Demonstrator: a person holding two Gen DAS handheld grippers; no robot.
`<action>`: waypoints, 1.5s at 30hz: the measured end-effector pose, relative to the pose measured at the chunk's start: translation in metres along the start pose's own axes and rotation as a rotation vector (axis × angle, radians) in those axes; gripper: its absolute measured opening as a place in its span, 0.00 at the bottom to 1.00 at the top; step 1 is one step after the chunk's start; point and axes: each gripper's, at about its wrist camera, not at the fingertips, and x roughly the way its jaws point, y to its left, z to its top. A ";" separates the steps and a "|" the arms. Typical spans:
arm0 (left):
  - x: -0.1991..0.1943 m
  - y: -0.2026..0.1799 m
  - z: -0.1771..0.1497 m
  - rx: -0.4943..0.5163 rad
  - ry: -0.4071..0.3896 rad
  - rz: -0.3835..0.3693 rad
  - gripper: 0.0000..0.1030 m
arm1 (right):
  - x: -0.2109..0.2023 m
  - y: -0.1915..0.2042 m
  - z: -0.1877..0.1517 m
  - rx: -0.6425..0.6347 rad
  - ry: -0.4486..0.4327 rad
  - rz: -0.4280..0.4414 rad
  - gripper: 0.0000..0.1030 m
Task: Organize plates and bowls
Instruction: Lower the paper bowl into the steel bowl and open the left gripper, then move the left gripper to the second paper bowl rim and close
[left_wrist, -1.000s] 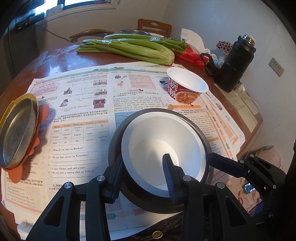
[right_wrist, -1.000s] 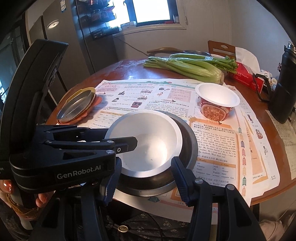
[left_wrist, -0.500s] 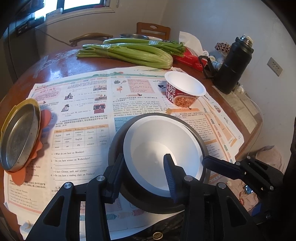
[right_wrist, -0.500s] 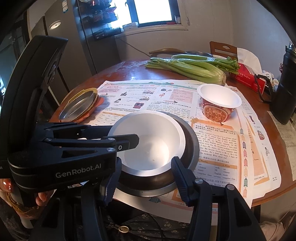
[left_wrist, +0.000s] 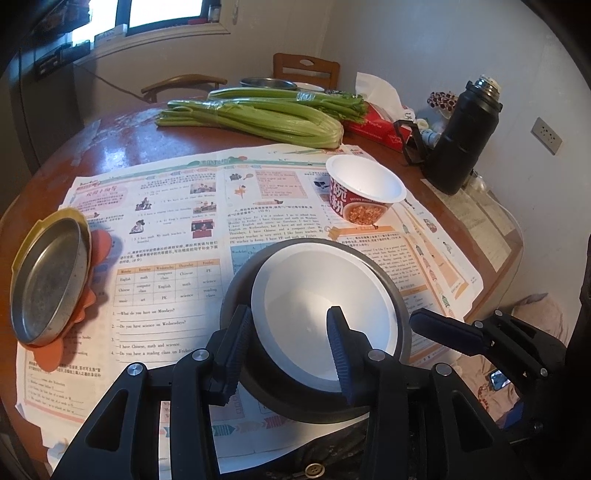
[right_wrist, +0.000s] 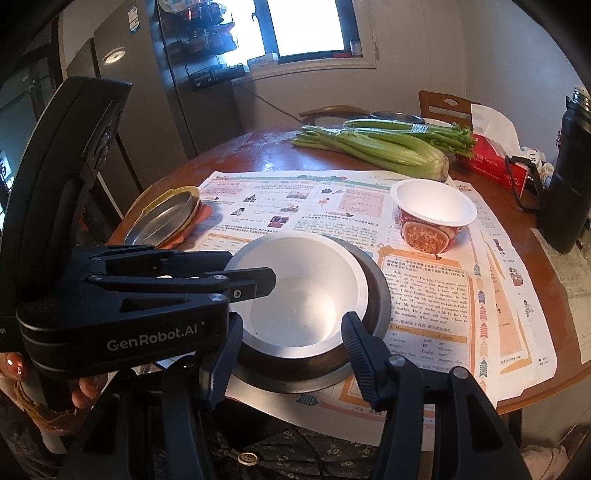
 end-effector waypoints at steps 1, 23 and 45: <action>-0.001 0.000 0.000 0.000 -0.004 0.003 0.43 | -0.001 0.000 0.000 0.000 -0.002 0.000 0.55; -0.021 -0.019 0.018 0.041 -0.090 0.025 0.46 | -0.034 -0.028 0.010 0.041 -0.128 -0.039 0.55; 0.023 -0.052 0.091 0.105 -0.112 -0.058 0.49 | -0.022 -0.091 0.045 0.114 -0.138 -0.184 0.55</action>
